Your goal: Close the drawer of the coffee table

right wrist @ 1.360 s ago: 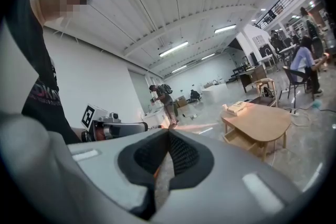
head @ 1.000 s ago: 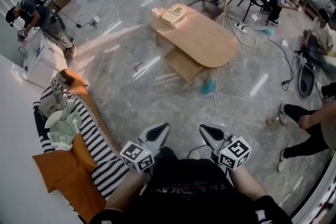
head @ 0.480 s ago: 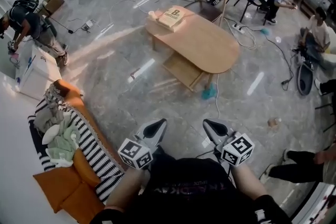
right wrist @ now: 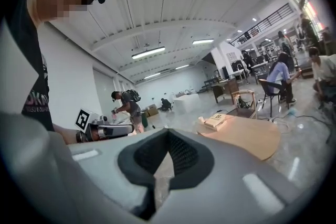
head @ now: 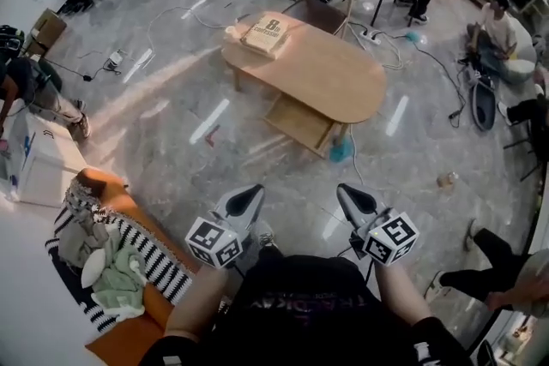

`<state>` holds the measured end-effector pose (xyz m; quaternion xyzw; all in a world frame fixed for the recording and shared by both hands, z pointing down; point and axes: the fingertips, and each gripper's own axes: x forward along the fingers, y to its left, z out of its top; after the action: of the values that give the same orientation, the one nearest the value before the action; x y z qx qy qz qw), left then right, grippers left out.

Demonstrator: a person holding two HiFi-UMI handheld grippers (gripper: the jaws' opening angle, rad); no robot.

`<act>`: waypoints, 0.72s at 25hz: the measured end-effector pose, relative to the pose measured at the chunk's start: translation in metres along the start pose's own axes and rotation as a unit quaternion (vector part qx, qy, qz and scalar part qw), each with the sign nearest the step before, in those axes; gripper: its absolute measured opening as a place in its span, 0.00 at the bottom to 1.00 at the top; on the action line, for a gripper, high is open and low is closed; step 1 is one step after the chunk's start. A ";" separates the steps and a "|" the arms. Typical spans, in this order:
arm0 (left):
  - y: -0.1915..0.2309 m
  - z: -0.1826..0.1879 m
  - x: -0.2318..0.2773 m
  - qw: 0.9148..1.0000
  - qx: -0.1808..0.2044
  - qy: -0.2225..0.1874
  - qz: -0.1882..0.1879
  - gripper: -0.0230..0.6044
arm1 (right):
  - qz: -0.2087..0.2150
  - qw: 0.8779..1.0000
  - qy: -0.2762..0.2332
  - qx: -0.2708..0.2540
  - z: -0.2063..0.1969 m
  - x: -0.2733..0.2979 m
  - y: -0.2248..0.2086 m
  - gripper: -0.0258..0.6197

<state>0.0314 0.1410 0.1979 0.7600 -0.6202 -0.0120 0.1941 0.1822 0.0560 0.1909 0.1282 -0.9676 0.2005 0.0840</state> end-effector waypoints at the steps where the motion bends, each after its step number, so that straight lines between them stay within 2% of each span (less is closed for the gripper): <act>1: 0.014 0.005 -0.002 1.000 0.003 0.001 -0.005 0.04 | -0.010 1.000 -0.003 0.002 0.003 0.010 0.003 0.04; 10: 0.098 0.020 -0.031 0.998 0.013 0.018 -0.057 0.04 | -0.100 0.995 -0.020 -0.004 0.009 0.062 0.027 0.04; 18: 0.138 0.017 -0.023 0.997 0.029 0.037 -0.060 0.04 | -0.135 0.991 -0.014 0.012 0.001 0.077 0.018 0.04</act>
<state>-0.1078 0.1369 0.2200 0.8012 -0.5657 0.0228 0.1938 0.1039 0.0554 0.1996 0.2612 -0.9401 0.1975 0.0949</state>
